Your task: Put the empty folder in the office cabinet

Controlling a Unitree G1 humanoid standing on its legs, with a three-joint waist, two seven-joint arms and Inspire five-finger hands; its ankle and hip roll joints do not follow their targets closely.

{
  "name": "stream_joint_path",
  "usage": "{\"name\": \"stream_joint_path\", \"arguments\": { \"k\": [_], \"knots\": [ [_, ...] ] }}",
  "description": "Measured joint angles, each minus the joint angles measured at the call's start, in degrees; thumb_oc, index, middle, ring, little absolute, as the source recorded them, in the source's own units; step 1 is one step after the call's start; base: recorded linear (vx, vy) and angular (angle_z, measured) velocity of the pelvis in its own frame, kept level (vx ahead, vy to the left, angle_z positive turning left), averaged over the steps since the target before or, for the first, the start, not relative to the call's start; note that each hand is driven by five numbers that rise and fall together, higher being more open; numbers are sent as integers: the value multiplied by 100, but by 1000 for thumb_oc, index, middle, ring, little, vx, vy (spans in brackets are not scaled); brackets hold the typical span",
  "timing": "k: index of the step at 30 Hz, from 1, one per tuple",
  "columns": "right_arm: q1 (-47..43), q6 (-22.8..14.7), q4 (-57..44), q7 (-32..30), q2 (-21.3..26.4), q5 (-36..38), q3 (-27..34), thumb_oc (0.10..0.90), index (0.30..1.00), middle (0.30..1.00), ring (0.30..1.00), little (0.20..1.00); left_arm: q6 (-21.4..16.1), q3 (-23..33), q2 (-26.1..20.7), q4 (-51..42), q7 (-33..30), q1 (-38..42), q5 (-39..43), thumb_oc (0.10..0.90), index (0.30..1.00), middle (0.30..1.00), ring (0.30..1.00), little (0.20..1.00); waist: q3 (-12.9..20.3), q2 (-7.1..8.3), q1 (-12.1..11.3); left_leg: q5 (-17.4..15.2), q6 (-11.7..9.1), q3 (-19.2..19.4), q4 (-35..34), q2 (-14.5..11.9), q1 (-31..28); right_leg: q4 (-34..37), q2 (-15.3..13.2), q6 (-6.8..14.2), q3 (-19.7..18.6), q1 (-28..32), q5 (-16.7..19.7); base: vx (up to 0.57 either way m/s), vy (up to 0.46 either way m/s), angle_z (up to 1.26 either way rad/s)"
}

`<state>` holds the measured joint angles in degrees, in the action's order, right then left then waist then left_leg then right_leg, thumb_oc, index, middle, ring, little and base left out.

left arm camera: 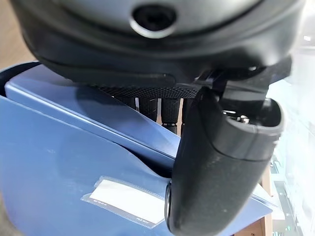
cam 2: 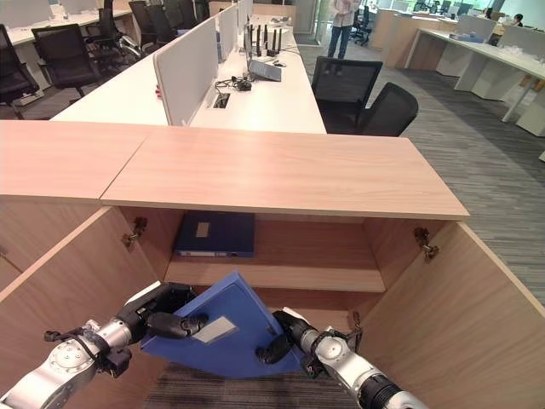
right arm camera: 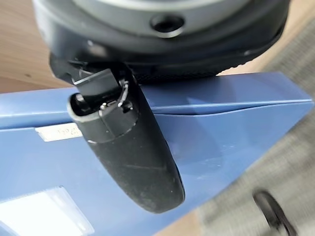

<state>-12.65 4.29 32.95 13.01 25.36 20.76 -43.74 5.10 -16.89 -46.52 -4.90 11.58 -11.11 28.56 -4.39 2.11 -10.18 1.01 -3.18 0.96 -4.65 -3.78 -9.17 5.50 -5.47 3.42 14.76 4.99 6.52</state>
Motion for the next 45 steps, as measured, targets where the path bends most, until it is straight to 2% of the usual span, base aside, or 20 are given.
{"name": "stream_joint_path", "arguments": {
  "k": [1, 3, 4, 6, 8, 13, 15, 18, 21, 22, 24, 26, 28, 31, 34, 35, 38, 42, 43, 45],
  "knots": [
    [100, 33, 28, 120, -2, 98, 9, 400, 300, 300, 300, 300, -23, 92, 95, 4, 46, -87, 1, 800, 900, 900, 900, 900, -3, 14, -15, 0, 0, 1, 0, 1, 4, -1, -1, 3, 1, -2, -2, -10, -5, 5],
    [559, 76, 48, 404, -66, 332, 173, 400, 300, 300, 300, 300, -184, 555, 642, 88, 196, -365, 41, 800, 900, 900, 900, 900, 3, 23, -23, 0, 2, -6, 0, 8, 0, 0, -11, 0, 1, 2, -3, 0, 0, 0],
    [713, 165, 72, 401, -129, 425, 169, 400, 300, 300, 300, 300, -211, 549, 781, 89, 216, -341, 38, 800, 900, 900, 900, 900, 0, 29, -22, 3, 5, -12, 0, 10, 13, -1, -8, 0, 6, -6, -3, 0, 0, 0],
    [1046, 98, 75, 393, -164, 413, 534, 400, 300, 300, 300, 300, -479, 737, 1139, 327, 387, -481, 10, 800, 900, 900, 900, 900, 3, 10, 73, 1, 6, 2, -1, 10, -1, -1, -8, 13, 5, -4, -11, -4, 1, -7],
    [1325, 159, 105, 393, -246, 403, 839, 400, 300, 300, 300, 300, -484, 1248, 1918, 953, 314, -516, -266, 800, 900, 900, 900, 900, 11, 10, 204, -28, 7, 17, -22, -8, 3, 0, 6, -9, -6, -14, -24, -18, 1, -7],
    [1510, 158, 364, 405, -378, 415, 1517, 400, 300, 300, 300, 300, -408, 1538, 2401, 2048, 148, -657, -481, 800, 900, 900, 900, 900, 38, -53, 225, -25, 13, 23, -21, -7, 19, 0, 7, -5, -4, -38, -17, 0, 0, 0],
    [1413, 142, 994, 262, -654, 422, 2122, 400, 300, 300, 300, 300, -128, 1511, 2631, 3487, -9, -586, -517, 800, 900, 900, 900, 900, 78, -113, 231, -33, 28, 13, 0, 7, 26, 0, -6, 7, -2, -43, -21, -9, 9, 2],
    [1351, 206, 1376, -10, -708, 463, 2440, 400, 300, 300, 300, 300, 192, 1469, 2801, 4812, -224, -658, -534, 800, 900, 900, 900, 900, 81, -100, 228, -34, 30, 10, 0, 8, 39, 0, -7, 13, -4, -60, -34, 0, 7, 1],
    [1131, 200, 2051, -279, -849, 684, 2667, 400, 300, 300, 300, 300, 138, 1668, 3014, 6326, -348, -486, -459, 800, 900, 900, 900, 900, 94, -95, 221, -33, 27, -1, 0, 3, 30, 0, -6, 16, -5, -55, -49, 3, 5, 1],
    [1012, 190, 2480, -521, -1054, 952, 3007, 400, 300, 300, 300, 300, 131, 2028, 3175, 7834, -515, 34, -421, 800, 900, 900, 900, 900, 147, -108, 228, -36, 27, 7, 1, 3, 19, 0, -6, 16, -5, -49, -54, 0, 0, 0],
    [978, 94, 2584, -641, -1147, 1277, 3110, 400, 300, 300, 300, 300, 200, 1965, 3219, 8010, -554, -110, -446, 800, 900, 900, 900, 900, 170, -100, 295, -58, 30, 4, -1, 0, 57, 0, -5, 6, -4, -64, -60, 18, 2, 0],
    [817, 58, 2911, -963, -1328, 1742, 3345, 400, 300, 300, 300, 300, 214, 2174, 3292, 8428, -611, -60, -453, 800, 900, 900, 900, 900, 231, -93, 305, -54, 27, 0, 0, -1, 87, 0, -1, -21, -2, -96, -63, 0, 0, 0],
    [803, -17, 3003, -1086, -1420, 2217, 3539, 400, 300, 300, 300, 300, 180, 2254, 3313, 8478, -684, -127, -459, 800, 900, 900, 900, 900, 260, -106, 234, -56, 30, -11, -2, -2, 96, 0, -3, -29, 6, -70, -69, 16, 5, 2],
    [707, -193, 3037, -1282, -1769, 3496, 4101, 400, 300, 300, 300, 300, 93, 2789, 3405, 8734, -873, -133, -459, 800, 900, 900, 900, 900, 334, -130, 203, -82, 66, -51, -22, -2, 103, 0, -5, -30, 34, -53, -72, 22, 10, 5],
    [591, -431, 2989, -1392, -2062, 4502, 4422, 400, 300, 300, 300, 300, 110, 2855, 3470, 8766, -978, -193, -445, 800, 900, 900, 900, 900, 424, -156, 193, -83, 64, -83, -23, 0, 113, 0, -9, -30, 63, -45, -82, 20, 5, 8],
    [547, -543, 2807, -1426, -2175, 5013, 4586, 400, 300, 300, 300, 300, 116, 2924, 3474, 8746, -988, -196, -408, 800, 900, 900, 900, 900, 430, -161, 170, -74, 55, -138, -22, 2, 128, 0, -15, -24, 126, -35, -90, -6, 13, 15],
    [375, -863, 2523, -1430, -2277, 5778, 4754, 400, 300, 300, 300, 300, 107, 2954, 3507, 8737, -1009, -231, -397, 800, 900, 900, 900, 900, 461, -187, 8, -67, 44, -174, -22, 5, 184, 0, -25, -24, 174, -56, -90, 7, 7, 11],
    [131, -1205, 2307, -1418, -2342, 6352, 5001, 400, 300, 300, 300, 300, 120, 2947, 3522, 8730, -1021, -266, -359, 800, 900, 900, 900, 900, 465, -211, 27, -26, 27, -288, -3, 19, 230, 0, -42, -8, 300, -52, -100, 11, 3, 17],
    [-148, -1434, 2255, -1424, -2348, 6690, 5264, 400, 300, 300, 300, 300, 126, 2943, 3556, 8690, -1026, -335, -199, 800, 900, 900, 900, 900, 474, -256, -46, -20, 17, -304, -2, 15, 253, 0, -40, -3, 309, -55, -102, 26, -5, 6],
    [-384, -1720, 2200, -1451, -2318, 6894, 5507, 400, 300, 300, 300, 300, 132, 2826, 3561, 8547, -1098, -338, -194, 800, 900, 900, 900, 900, 483, -292, -112, -2, 30, -395, 0, 20, 305, 0, -48, 15, 381, -68, -112, 25, -17, 17]
  ]
}}
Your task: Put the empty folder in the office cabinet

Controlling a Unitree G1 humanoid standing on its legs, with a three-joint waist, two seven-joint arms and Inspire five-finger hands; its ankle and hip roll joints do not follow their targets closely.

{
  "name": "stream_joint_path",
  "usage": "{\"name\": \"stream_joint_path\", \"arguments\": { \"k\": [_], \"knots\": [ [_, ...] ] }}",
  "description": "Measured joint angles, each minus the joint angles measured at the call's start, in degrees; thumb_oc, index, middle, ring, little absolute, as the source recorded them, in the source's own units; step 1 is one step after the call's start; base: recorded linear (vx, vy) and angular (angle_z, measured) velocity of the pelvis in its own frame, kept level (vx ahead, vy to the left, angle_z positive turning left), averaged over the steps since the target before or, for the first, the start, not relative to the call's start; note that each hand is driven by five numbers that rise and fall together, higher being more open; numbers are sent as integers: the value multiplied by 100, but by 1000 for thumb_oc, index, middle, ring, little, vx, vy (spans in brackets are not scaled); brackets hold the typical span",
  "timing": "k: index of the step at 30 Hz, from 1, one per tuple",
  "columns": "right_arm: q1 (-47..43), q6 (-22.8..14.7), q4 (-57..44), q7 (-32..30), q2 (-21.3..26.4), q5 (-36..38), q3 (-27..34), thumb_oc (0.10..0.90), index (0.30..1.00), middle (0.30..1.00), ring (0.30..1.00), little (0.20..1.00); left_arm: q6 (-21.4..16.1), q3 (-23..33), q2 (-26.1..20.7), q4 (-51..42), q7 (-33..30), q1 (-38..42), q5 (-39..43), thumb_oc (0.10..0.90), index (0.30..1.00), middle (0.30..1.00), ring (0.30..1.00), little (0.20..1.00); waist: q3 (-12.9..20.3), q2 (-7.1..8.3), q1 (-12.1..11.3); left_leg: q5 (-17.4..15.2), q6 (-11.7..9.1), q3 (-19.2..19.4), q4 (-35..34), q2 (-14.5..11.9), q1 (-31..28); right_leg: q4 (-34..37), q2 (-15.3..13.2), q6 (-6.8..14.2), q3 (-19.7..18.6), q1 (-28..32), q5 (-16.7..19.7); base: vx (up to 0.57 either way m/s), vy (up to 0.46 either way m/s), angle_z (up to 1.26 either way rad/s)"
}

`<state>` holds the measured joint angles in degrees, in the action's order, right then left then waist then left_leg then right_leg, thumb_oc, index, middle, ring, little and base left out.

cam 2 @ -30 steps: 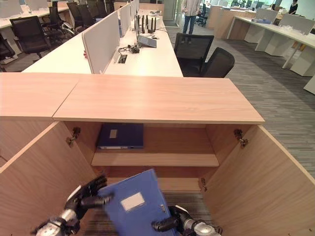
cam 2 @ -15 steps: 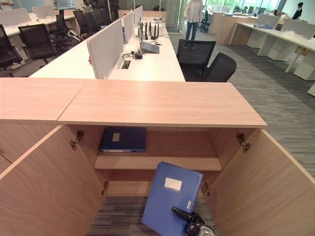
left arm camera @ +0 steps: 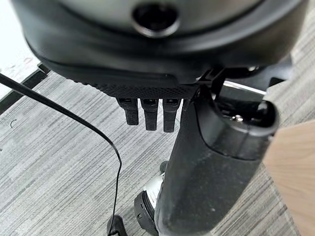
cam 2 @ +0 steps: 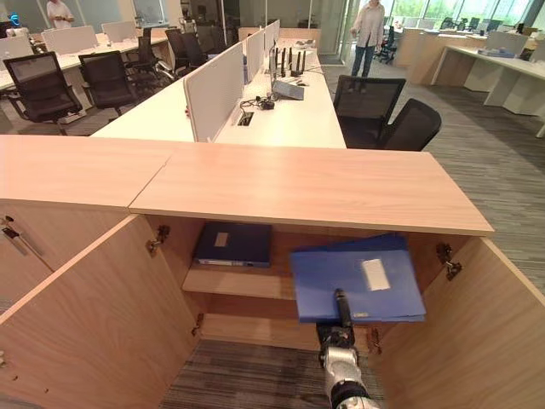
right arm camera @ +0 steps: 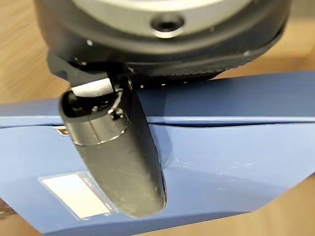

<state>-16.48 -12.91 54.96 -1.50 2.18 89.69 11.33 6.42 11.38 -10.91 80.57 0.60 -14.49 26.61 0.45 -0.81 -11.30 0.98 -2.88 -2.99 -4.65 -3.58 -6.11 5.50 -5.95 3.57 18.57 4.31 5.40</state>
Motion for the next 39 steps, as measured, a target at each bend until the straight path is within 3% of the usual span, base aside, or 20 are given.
{"name": "stream_joint_path", "arguments": {
  "k": [5, 11, 14, 16, 17, 20, 22, 23, 26, 28, 29, 31, 32, 33, 34, 35, 36, 38, 39],
  "knots": [
    [-399, -332, -9, -11, 326, 106, 307, 400, 300, 300, 300, 300, -42, -317, -5, -255, -13, 63, -2, 800, 900, 900, 900, 900, -22, -71, -66, 72, -32, -326, 1, 19, 174, 0, -27, 18, 327, 17, -45, 34, -47, 33],
    [-501, -315, 95, -9, 669, 103, 419, 400, 300, 300, 300, 300, -53, -647, 34, -228, 4, 228, -45, 800, 900, 900, 900, 900, -80, -132, -190, 121, -74, -693, 144, 46, 396, 0, -33, 4, 741, 28, -143, 34, -83, 37],
    [-677, -280, 209, -6, 670, 97, 525, 400, 300, 300, 300, 300, -58, -480, 83, -134, 23, 262, -46, 800, 900, 900, 900, 900, -277, -283, -330, -151, -243, -640, 982, 93, 722, -17, -29, -51, 687, 18, -243, 10, 1, -9],
    [-725, -300, 212, -8, 666, 101, 597, 400, 300, 300, 300, 300, -103, -446, 84, -61, 8, 297, -47, 800, 900, 900, 900, 900, -458, -270, -487, -194, -304, -589, 1786, 258, 1062, -16, -136, -96, 570, 43, -223, 107, 85, -20],
    [-765, -325, 212, -12, 689, 103, 665, 400, 300, 300, 300, 300, -137, -447, 98, 116, 2, 363, -54, 800, 900, 900, 900, 900, -547, -264, -485, -254, -426, -571, 2466, 359, 1500, -13, -212, -148, 473, 73, -215, 210, 79, -13],
    [-822, -362, 213, -11, 732, 104, 700, 400, 300, 300, 300, 300, -86, -450, 125, 362, -1, 359, -103, 800, 900, 900, 900, 900, -583, -261, -446, -273, -485, -531, 1723, 466, 1724, -40, -389, -154, 407, 30, -214, 156, 131, -5],
    [-898, -411, 213, -11, 876, 102, 714, 400, 300, 300, 300, 300, -47, -637, 139, 300, 11, 388, -100, 800, 900, 900, 900, 900, -699, -277, -600, 63, -592, -390, 985, 293, 1822, -32, -387, -140, 103, -138, -222, 150, 133, -54],
    [-912, -405, 213, -12, 865, 102, 703, 400, 300, 300, 300, 300, -16, -678, 140, 307, 11, 349, -101, 800, 900, 900, 900, 900, -701, -278, -644, 75, -575, -367, 922, 247, 1791, -16, -380, -134, -5, -150, -224, 160, 163, -91],
    [-925, -364, 199, -1, 831, 102, 682, 400, 300, 300, 300, 300, -26, -561, 208, 288, 15, 172, -140, 800, 900, 900, 900, 900, -648, -375, -608, -80, -303, -434, 802, 239, 1368, -14, -389, -52, -140, -88, -234, 230, 239, -71],
    [-849, -467, 149, -2, 651, 105, 810, 400, 300, 300, 300, 300, -105, -442, 146, 196, -10, 219, -347, 800, 900, 900, 900, 900, -670, -107, -482, 59, 80, -164, 628, 588, 1185, -13, -818, 102, -152, -5, -267, 212, 304, -37],
    [-785, -527, 56, -4, 550, 106, 853, 400, 300, 300, 300, 300, -162, -453, 152, 147, 5, 222, -470, 800, 900, 900, 900, 900, -628, -65, -456, 224, 306, 15, 548, 670, 1096, -94, -982, 181, -134, 33, -279, 86, 201, -33],
    [-712, -601, -143, -4, 359, 106, 863, 400, 300, 300, 300, 300, -273, -459, 145, -150, 21, 253, -540, 800, 900, 900, 900, 900, -587, -75, -504, 51, 615, 305, 530, 891, 890, -822, -1381, 128, -69, -81, -368, 164, 307, -56],
    [-711, -634, -279, -4, 213, 106, 861, 400, 300, 300, 300, 300, -280, -459, 123, -198, 16, 282, -579, 800, 900, 900, 900, 900, -574, -64, -558, 10, 729, 467, 502, 996, 806, -1087, -1549, 216, -37, -174, -395, 94, 251, -62],
    [-699, -661, -390, 1, 97, 106, 809, 400, 300, 300, 300, 300, -278, -483, 117, -247, 15, 305, -688, 800, 900, 900, 900, 900, -550, -119, -547, -15, 775, 575, 536, 1064, 737, -1260, -1641, 264, 51, -230, -416, 130, 134, -61],
    [-600, -668, -543, 0, 26, 104, 659, 400, 300, 300, 300, 300, -286, -474, 103, -275, 20, 351, -729, 800, 900, 900, 900, 900, -515, -201, -573, -141, 807, 637, 573, 1102, 687, -1482, -1731, 517, 208, -341, -263, -46, 57, -44],
    [-559, -657, -574, 1, -11, 103, 564, 400, 300, 300, 300, 300, -284, -507, 97, -284, 16, 352, -728, 800, 900, 900, 900, 900, -481, -247, -618, -42, 851, 713, 583, 1088, 672, -1626, -1815, 552, 285, -383, -259, 8, -29, -43],
    [-484, -557, -557, -12, -55, 103, 278, 400, 300, 300, 300, 300, -362, -661, 20, -504, 14, 312, -748, 800, 900, 900, 900, 900, -404, -335, -620, -103, 839, 757, 543, 1046, 591, -2049, -1952, 579, 805, -634, -438, -65, -23, -30],
    [-524, -408, -557, -10, -14, 82, 62, 400, 300, 300, 300, 300, -434, -679, -49, -683, 34, 290, -771, 800, 900, 900, 900, 900, -420, -314, -590, -103, 839, 743, 506, 1005, 618, -2040, -1831, 581, 1040, -842, -543, -8, -34, -12],
    [-545, -363, -541, -16, 11, 47, 55, 400, 300, 300, 300, 300, -433, -702, -78, -682, 38, 316, -771, 800, 900, 900, 900, 900, -432, -311, -541, -102, 839, 677, 511, 979, 614, -1869, -1616, 580, 928, -913, -574, 80, -66, 4]
  ]
}}
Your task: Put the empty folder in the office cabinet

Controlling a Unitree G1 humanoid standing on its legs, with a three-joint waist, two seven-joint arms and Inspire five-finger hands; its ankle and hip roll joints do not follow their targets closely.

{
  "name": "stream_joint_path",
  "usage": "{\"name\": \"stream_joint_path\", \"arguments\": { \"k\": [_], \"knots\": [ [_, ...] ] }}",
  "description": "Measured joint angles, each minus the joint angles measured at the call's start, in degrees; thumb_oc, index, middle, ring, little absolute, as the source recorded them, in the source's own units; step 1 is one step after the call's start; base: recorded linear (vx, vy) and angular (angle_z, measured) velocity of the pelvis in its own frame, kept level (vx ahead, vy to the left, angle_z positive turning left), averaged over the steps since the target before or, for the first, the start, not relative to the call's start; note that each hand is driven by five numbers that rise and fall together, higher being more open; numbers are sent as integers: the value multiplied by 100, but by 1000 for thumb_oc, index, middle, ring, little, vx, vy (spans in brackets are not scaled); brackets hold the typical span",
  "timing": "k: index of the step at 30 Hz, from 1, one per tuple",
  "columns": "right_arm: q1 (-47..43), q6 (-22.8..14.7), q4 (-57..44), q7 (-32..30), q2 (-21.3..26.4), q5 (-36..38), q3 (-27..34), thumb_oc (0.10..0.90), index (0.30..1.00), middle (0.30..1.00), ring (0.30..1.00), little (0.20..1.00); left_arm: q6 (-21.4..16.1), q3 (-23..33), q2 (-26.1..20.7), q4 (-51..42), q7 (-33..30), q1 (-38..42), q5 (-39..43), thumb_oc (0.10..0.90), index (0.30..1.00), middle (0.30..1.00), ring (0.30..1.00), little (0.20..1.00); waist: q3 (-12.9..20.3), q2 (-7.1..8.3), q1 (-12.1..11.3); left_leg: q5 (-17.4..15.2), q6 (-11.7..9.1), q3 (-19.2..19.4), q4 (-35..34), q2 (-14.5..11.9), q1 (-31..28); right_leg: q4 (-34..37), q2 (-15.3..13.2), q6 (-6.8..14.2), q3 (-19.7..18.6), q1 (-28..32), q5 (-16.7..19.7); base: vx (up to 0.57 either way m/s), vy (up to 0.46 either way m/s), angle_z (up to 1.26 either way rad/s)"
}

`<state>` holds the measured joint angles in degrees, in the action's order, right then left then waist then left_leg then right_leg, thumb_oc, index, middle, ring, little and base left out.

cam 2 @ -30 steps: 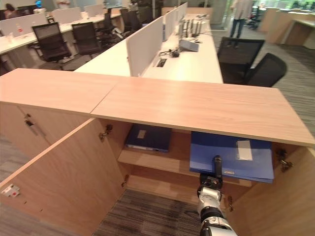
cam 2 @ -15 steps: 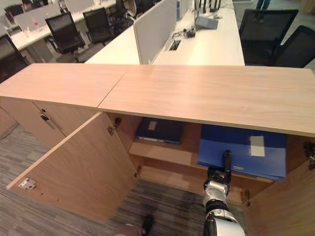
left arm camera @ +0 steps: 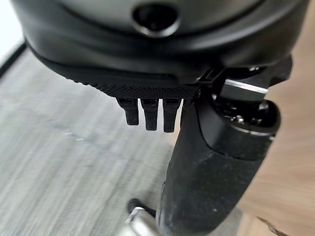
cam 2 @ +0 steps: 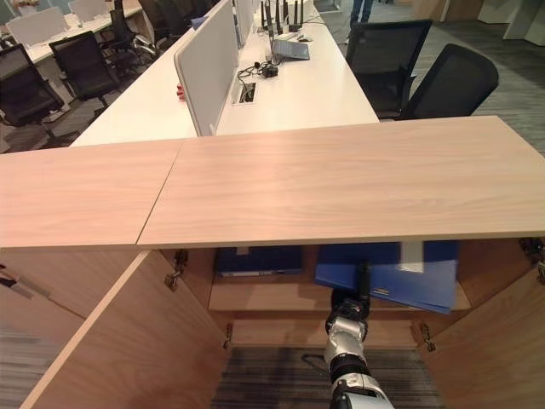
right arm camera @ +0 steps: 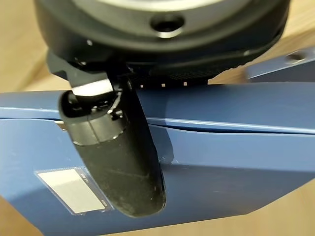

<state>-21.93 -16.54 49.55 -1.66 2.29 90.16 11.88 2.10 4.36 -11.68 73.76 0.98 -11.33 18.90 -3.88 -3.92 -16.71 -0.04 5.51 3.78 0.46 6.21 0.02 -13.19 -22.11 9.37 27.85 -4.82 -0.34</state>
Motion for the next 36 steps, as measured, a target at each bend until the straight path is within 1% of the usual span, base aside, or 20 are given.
{"name": "stream_joint_path", "arguments": {
  "k": [2, 3, 4, 5, 7, 10, 12, 13, 14, 17, 18, 21, 22, 23, 24, 29, 31, 33, 34, 36],
  "knots": [
    [-53, 18, 2, -2, 75, -14, -43, 400, 300, 300, 300, 300, 3, -31, -31, 0, 68, -22, -1, 800, 900, 900, 900, 900, -29, 25, -17, -12, -20, -17, -2, -45, -8, 25, 263, 8, -172, -221, -31, 120, -72, 17],
    [-77, -15, -10, -2, 79, -13, -21, 400, 300, 300, 300, 300, -3, -24, -50, -15, 76, -77, -2, 800, 900, 900, 900, 900, -59, 86, 23, -17, -27, -85, -29, -35, -71, 113, 407, 5, -231, -278, -31, 48, -42, 34],
    [-95, -88, -9, -2, 80, -9, 34, 400, 300, 300, 300, 300, 3, -11, -101, -5, 96, -129, -3, 800, 900, 900, 900, 900, -97, 215, 32, -23, -41, -111, -40, 27, -129, 372, 525, -83, -306, -248, 76, 27, -59, 43],
    [-96, -98, -5, -1, 191, -8, 89, 400, 300, 300, 300, 300, 10, -14, -64, 7, 93, -240, -4, 800, 900, 900, 900, 900, -114, 288, 21, -29, -91, -152, -64, 38, -194, 532, 593, -310, -373, -172, 386, 21, -92, 20],
    [-141, -98, -5, 6, 292, -9, 65, 400, 300, 300, 300, 300, 40, -17, -45, 23, 162, -368, -3, 800, 900, 900, 900, 900, -121, 318, -105, -63, -163, -133, -64, -48, -136, 790, 738, -350, -375, -115, 448, -1, -80, -6],
    [-365, -164, -5, -5, 500, -10, 97, 400, 300, 300, 300, 300, 71, -61, -48, 62, 187, -421, -5, 800, 900, 900, 900, 900, -269, 327, -122, -68, -277, -264, 45, -131, 156, 1221, 897, -421, -191, -93, 651, -89, -103, 17],
    [-566, -265, -3, -25, 632, -10, 100, 400, 300, 300, 300, 300, 57, -227, -57, 8, 188, -428, -5, 800, 900, 900, 900, 900, -363, 272, -148, -64, -345, -345, 202, -180, 538, 1326, 952, -481, -68, -301, 733, -45, -112, 22],
    [-671, -289, -3, -35, 666, -11, 122, 400, 300, 300, 300, 300, 41, -250, -61, -27, 188, -399, -5, 800, 900, 900, 900, 900, -441, 254, -147, -45, -335, -389, 251, -195, 694, 1341, 973, -527, -44, -371, 782, -65, -110, 20],
    [-881, -315, 0, -81, 724, -9, 244, 400, 300, 300, 300, 300, 44, -260, -69, -51, 184, -289, -4, 800, 900, 900, 900, 900, -582, 194, -135, -30, -412, -465, 272, -221, 896, 1398, 1038, -565, -30, -519, 837, -101, -62, 25],
    [-1153, -324, 1, -183, 841, -6, 252, 400, 300, 300, 300, 300, 28, -393, -72, -233, 180, -254, 5, 800, 900, 900, 900, 900, -766, 97, -186, 34, -408, -552, 424, -254, 1248, 1433, 1091, -654, 62, -752, 923, -156, -70, 16],
    [-1367, -356, 0, -208, 892, -6, 243, 400, 300, 300, 300, 300, 0, -534, -83, -316, 181, -192, 41, 800, 900, 900, 900, 900, -954, 39, -223, 89, -410, -576, 527, -293, 1483, 1412, 1123, -685, 107, -927, 942, -150, -56, 10],
    [-1923, -477, -1, -312, 999, -5, 235, 400, 300, 300, 300, 300, -3, -715, -81, -470, 166, 16, 82, 800, 900, 900, 900, 900, -1346, 4, -231, 175, -495, -631, 605, -330, 1890, 1370, 1154, -827, 144, -1294, 1016, -118, -67, 8],
    [-2046, -536, -10, -374, 1001, -5, 205, 400, 300, 300, 300, 300, -22, -833, -102, -566, 158, 15, 114, 800, 900, 900, 900, 900, -1400, 19, -227, 189, -505, -631, 616, -337, 1985, 1345, 1156, -825, 141, -1398, 1002, -77, -85, 6],
    [-2282, -580, -11, -412, 1068, -6, 208, 400, 300, 300, 300, 300, -25, -882, -101, -671, 159, 123, 112, 800, 900, 900, 900, 900, -1567, 2, -234, 225, -517, -643, 600, -340, 2066, 1326, 1160, -861, 158, -1485, 999, -56, -100, 6],
    [-2328, -592, -12, -432, 1089, -6, 202, 400, 300, 300, 300, 300, -32, -901, -100, -712, 158, 157, 114, 800, 900, 900, 900, 900, -1627, -9, -238, 244, -524, -655, 595, -350, 2078, 1322, 1160, -860, 180, -1490, 997, -77, -145, 9],
    [-2731, -889, -28, -512, 1141, -7, 141, 400, 300, 300, 300, 300, -155, -1285, -320, -1561, 80, 212, 326, 800, 900, 900, 900, 900, -1912, 101, -258, 381, -593, -786, 468, -389, 2344, 1248, 1183, -846, 283, -1778, 945, -57, -101, 12],
    [-3118, -1007, -113, -706, 1319, -7, 146, 400, 300, 300, 300, 300, -220, -1411, -393, -2094, 58, 389, 337, 800, 900, 900, 900, 900, -2227, -92, -272, 550, -634, -943, 297, -400, 2496, 1210, 1181, -875, 432, -1951, 929, -98, -84, 27],
    [-3232, -1043, -246, -773, 1326, -8, 142, 400, 300, 300, 300, 300, -230, -1446, -442, -2271, 57, 393, 342, 800, 900, 900, 900, 900, -2289, -133, -285, 572, -648, -967, 296, -410, 2606, 1168, 1181, -873, 455, -2074, 917, -67, -4, 11],
    [-3358, -1128, -522, -867, 1359, -15, 118, 400, 300, 300, 300, 300, -231, -1505, -477, -2350, 50, 459, 344, 800, 900, 900, 900, 900, -2472, -259, -281, 582, -655, -1002, 319, -408, 2675, 999, 1139, -944, 475, -2179, 869, -64, 32, 9],
    [-3370, -1179, -662, -884, 1361, -18, 112, 400, 300, 300, 300, 300, -228, -1504, -480, -2350, 49, 470, 344, 800, 900, 900, 900, 900, -2511, -294, -280, 584, -656, -1020, 324, -403, 2701, 915, 1113, -968, 480, -2228, 831, -76, 63, 8]
  ]
}}
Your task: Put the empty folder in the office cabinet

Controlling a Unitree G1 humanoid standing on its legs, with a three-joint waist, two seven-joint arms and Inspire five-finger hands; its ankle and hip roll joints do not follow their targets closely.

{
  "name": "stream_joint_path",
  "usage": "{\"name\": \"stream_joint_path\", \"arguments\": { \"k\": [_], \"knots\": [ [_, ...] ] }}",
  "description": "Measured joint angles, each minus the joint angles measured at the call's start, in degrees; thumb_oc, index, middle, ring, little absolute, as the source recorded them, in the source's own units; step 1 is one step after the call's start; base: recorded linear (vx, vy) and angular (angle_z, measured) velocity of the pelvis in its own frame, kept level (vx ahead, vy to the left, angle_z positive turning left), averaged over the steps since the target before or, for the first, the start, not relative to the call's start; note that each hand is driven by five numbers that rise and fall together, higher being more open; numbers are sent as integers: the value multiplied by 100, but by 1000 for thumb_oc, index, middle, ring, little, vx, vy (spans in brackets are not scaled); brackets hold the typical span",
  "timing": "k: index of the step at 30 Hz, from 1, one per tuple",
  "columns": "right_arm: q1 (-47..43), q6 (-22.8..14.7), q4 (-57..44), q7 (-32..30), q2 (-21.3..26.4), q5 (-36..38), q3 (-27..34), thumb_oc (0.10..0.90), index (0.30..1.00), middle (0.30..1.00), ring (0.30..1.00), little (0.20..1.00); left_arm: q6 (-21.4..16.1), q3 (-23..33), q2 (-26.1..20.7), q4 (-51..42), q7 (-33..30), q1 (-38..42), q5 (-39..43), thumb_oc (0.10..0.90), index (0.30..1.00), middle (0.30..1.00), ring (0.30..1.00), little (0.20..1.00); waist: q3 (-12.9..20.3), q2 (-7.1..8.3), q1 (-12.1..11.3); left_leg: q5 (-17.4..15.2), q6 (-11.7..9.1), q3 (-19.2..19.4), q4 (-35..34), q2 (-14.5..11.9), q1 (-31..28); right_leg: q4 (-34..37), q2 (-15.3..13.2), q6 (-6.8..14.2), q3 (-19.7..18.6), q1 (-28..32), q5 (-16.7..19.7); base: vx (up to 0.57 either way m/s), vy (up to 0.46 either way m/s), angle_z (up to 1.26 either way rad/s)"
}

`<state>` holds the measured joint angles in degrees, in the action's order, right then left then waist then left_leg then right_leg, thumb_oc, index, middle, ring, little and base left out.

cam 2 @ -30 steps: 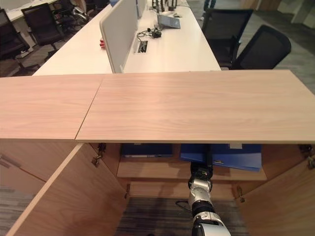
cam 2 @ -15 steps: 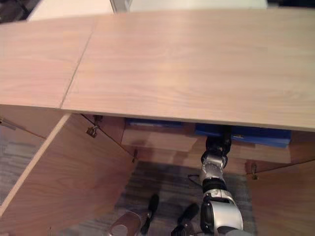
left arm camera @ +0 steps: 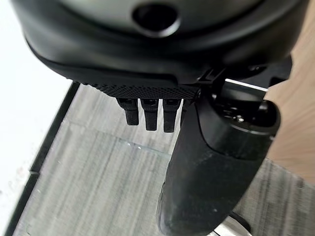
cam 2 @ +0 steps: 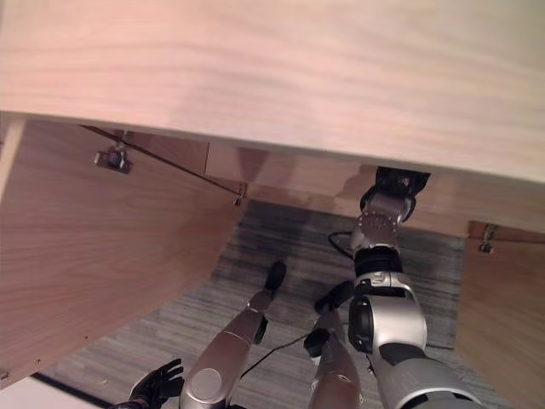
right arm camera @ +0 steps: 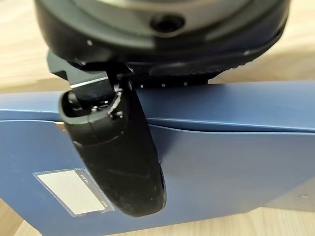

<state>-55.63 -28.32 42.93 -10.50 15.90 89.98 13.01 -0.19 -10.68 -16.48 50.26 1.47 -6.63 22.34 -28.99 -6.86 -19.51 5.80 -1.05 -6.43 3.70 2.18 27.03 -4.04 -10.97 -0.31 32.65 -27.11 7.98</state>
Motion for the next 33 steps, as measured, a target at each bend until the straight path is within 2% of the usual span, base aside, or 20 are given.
{"name": "stream_joint_path", "arguments": {
  "k": [3, 7, 10, 12, 14, 17, 20, 24, 26, 31, 33],
  "knots": [
    [-266, -239, -314, -182, 123, -156, -38, 400, 300, 300, 300, 300, 9, -69, -46, 86, -101, 2, -2, 800, 900, 900, 900, 900, -56, -55, -11, -104, 21, -8, 357, 176, 255, -1021, -415, -58, -107, -517, -483, -26, 141, 11],
    [-509, -499, -497, -355, 649, -341, -62, 400, 300, 300, 300, 300, 5, -270, -44, 52, -118, -1, -5, 800, 900, 900, 900, 900, -78, -209, -74, -533, 222, 107, 1314, 610, 796, -2508, -1145, -21, -469, -1264, -1101, 21, 117, 19],
    [-509, -529, -500, -511, 918, -401, -64, 400, 300, 300, 300, 300, -9, -341, -44, -46, -119, -75, -3, 800, 900, 900, 900, 900, -60, -237, -100, -817, 334, 236, 2025, 851, 1174, -3281, -1536, -15, -744, -1691, -1387, 53, 76, 16],
    [-570, -472, -502, -510, 961, -441, -103, 400, 300, 300, 300, 300, 4, -383, -42, -42, -121, -79, -7, 800, 900, 900, 900, 900, -52, -248, -139, -1053, 380, 338, 2606, 920, 1518, -3629, -1690, -58, -927, -1985, -1522, 87, 70, 3],
    [-639, -434, -513, -506, 1000, -444, -178, 400, 300, 300, 300, 300, 7, -427, -40, -46, -122, -76, -9, 800, 900, 900, 900, 900, -39, -269, -174, -1183, 427, 426, 2883, 921, 1717, -3841, -1733, -48, -1032, -2169, -1576, 55, 24, -6],
    [-724, -393, -654, -505, 1131, -448, -338, 400, 300, 300, 300, 300, 14, -561, -19, -181, -122, -81, -9, 800, 900, 900, 900, 900, 54, -399, -264, -1341, 541, 522, 3335, 921, 2142, -4114, -1749, -2, -1209, -2544, -1631, 16, -2, -4],
    [-796, -366, -688, -499, 1176, -446, -477, 400, 300, 300, 300, 300, 14, -639, -21, -382, -126, -85, -9, 800, 900, 900, 900, 900, 136, -508, -269, -1252, 493, 538, 3414, 921, 2406, -4121, -1744, -21, -1226, -2776, -1591, 0, 0, 0],
    [-800, -371, -689, -501, 1218, -444, -548, 400, 300, 300, 300, 300, 14, -751, -20, -507, -128, -92, -5, 800, 900, 900, 900, 900, 182, -503, -229, -1240, 499, 576, 3456, 913, 2518, -4087, -1722, -24, -1261, -2888, -1493, -4, -6, -4],
    [-803, -372, -690, -503, 1235, -444, -554, 400, 300, 300, 300, 300, 19, -769, -19, -505, -129, -109, -4, 800, 900, 900, 900, 900, 322, -475, -212, -1242, 505, 579, 3480, 911, 2638, -4080, -1718, -10, -1260, -2989, -1481, 0, 0, 0],
    [-815, -383, -690, -508, 1254, -444, -628, 400, 300, 300, 300, 300, 11, -757, -21, -478, -219, -104, -3, 800, 900, 900, 900, 900, 370, -465, -67, -1238, 515, 614, 3486, 896, 2683, -3996, -1691, -12, -1278, -3014, -1368, -8, -14, -5],
    [-815, -383, -684, -525, 1255, -444, -767, 400, 300, 300, 300, 300, 8, -706, -25, -367, -243, -103, -3, 800, 900, 900, 900, 900, 394, -411, 13, -1233, 524, 619, 3473, 882, 2680, -3945, -1656, -18, -1283, -3004, -1336, -3, -17, -7]
  ]
}}
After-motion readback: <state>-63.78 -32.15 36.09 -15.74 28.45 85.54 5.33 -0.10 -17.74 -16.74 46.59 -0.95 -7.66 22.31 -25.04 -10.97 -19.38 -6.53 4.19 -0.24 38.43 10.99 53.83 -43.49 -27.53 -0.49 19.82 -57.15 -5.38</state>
